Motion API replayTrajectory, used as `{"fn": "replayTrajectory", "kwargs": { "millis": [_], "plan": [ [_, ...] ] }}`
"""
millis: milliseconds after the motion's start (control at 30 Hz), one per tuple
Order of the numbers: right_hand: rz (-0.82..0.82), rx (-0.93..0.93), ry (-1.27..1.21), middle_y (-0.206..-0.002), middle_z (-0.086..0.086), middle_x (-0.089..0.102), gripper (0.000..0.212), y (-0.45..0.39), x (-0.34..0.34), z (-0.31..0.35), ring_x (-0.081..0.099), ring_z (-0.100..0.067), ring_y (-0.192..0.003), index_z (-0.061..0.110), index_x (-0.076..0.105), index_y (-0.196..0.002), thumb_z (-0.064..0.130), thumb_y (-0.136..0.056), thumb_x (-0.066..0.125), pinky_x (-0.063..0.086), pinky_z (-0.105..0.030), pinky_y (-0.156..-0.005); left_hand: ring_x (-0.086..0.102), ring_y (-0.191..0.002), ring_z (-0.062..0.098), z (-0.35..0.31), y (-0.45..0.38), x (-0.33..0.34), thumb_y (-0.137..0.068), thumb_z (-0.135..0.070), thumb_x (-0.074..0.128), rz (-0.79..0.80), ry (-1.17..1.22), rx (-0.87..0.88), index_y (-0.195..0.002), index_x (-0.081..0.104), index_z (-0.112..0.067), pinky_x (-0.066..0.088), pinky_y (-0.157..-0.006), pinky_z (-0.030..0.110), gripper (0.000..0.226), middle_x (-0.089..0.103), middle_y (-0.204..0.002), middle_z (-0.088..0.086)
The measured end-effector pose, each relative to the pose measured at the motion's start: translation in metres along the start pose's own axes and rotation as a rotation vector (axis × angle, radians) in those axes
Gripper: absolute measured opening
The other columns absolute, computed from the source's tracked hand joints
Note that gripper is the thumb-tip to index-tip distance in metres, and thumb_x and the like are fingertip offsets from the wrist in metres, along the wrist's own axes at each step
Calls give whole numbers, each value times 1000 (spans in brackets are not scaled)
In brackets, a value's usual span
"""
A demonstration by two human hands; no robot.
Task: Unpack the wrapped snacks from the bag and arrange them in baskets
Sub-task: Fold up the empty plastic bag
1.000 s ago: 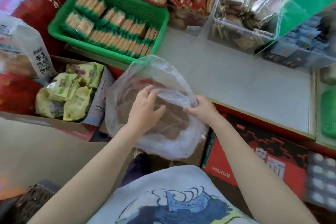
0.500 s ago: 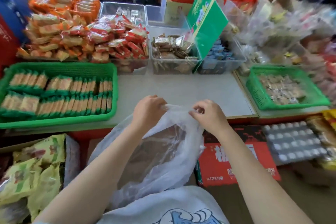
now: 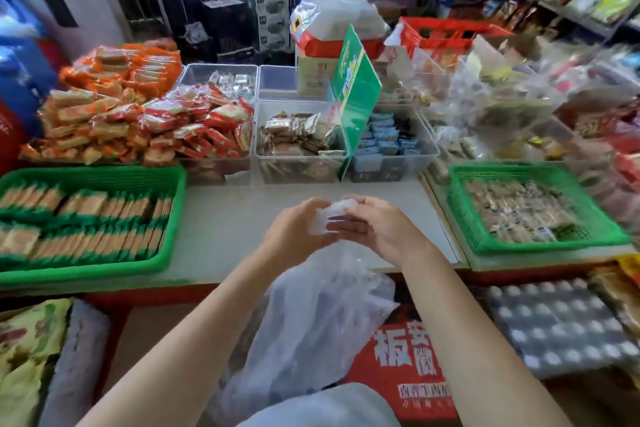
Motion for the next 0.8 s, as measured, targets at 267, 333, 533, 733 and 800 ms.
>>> {"fn": "replayTrajectory", "kwargs": {
  "millis": [267,333,533,733,800],
  "plan": [
    [156,-169,634,-123,12,62,64,-19,-81,13,57,-1,-115,30,57,-128,48,-72,83,48,-18,-88,47,-41,0,-33,-17,29,-92,-19,72,-205,426,-298,-78,68,2,35,-44,14,25,63,-58,2],
    [201,-155,697,-120,9,64,62,-24,-86,6,59,-2,-111,27,61,-125,44,-72,86,48,-11,-81,47,-42,1,-45,-18,34,-93,-21,70,-226,496,-320,-75,66,-5,35,-44,13,24,62,-57,1],
    [94,-228,777,-89,-4,74,17,-37,-101,28,64,-10,-81,5,73,-91,17,-82,82,50,-24,-75,57,-55,3,-39,-20,-5,-96,-18,65,-499,440,-318,-82,59,-14,45,-57,23,16,64,-63,-11],
    [64,-404,983,-83,1,76,6,-38,-55,72,67,-9,-77,16,78,-85,21,-82,82,54,-33,-81,23,-151,14,-103,-28,-22,-78,-61,73,-224,-480,321,-151,39,-32,1,-124,43,86,36,-158,-9],
    [101,-401,927,-88,2,76,9,-31,-35,81,67,-6,-81,15,79,-94,21,-86,78,53,-28,-82,33,-146,13,-102,-32,-19,-79,-59,73,-84,-634,319,-149,43,-35,-5,-122,36,80,47,-151,-11]
  ]
}}
Point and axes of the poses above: each hand's wrist, its own y-axis away from the middle knuckle, its own x-axis out of the palm, z = x × y, the point moved 7 cm from there along -y, towards the middle knuckle
